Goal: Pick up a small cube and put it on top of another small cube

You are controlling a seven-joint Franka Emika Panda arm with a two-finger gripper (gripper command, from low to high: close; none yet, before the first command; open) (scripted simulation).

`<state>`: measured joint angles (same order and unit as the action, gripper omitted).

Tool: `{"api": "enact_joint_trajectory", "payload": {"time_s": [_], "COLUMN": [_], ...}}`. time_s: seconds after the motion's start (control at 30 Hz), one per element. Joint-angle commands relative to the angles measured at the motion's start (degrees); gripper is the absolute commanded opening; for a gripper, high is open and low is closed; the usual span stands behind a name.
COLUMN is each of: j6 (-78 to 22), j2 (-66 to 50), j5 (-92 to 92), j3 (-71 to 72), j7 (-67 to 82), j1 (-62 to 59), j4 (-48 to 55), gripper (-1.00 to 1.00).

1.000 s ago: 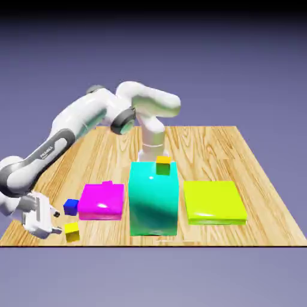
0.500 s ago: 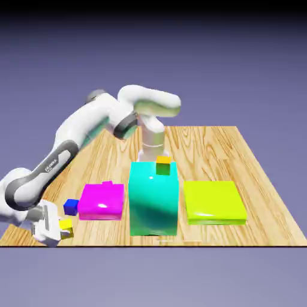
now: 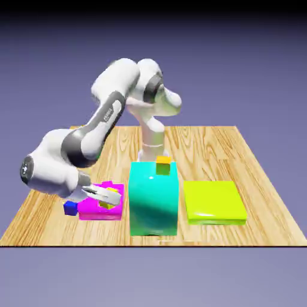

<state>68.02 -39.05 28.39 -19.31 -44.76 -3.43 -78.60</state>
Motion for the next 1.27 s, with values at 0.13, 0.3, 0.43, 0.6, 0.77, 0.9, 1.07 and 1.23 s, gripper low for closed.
{"api": "enact_joint_trajectory", "payload": {"time_s": [0.13,0.3,0.43,0.6,0.77,0.9,1.07,1.23], "j6": [1.1,2.7,3.9,5.4,7.1,10.9,15.9,7.3], "j2": [10.4,17.6,23.3,30.4,34.2,34.6,35.6,33.8], "j5": [-11.3,-23.8,-33.7,-46.2,-58.6,-60.3,-61.1,-59.8], "j3": [5.9,11.8,16.6,22.5,27.9,27.6,26.6,28.3], "j7": [7.6,14.8,20.5,27.6,33.7,33.4,32.5,34.1], "j1": [6.6,10.7,14.0,18.0,19.5,18.3,17.2,19.1], "j4": [-9.1,-16.4,-22.2,-29.5,-34.7,-38.9,-44.7,-34.7], "gripper": [-1.00,-1.00,-1.00,-1.00,-1.00,-1.00,1.00,1.00]}}
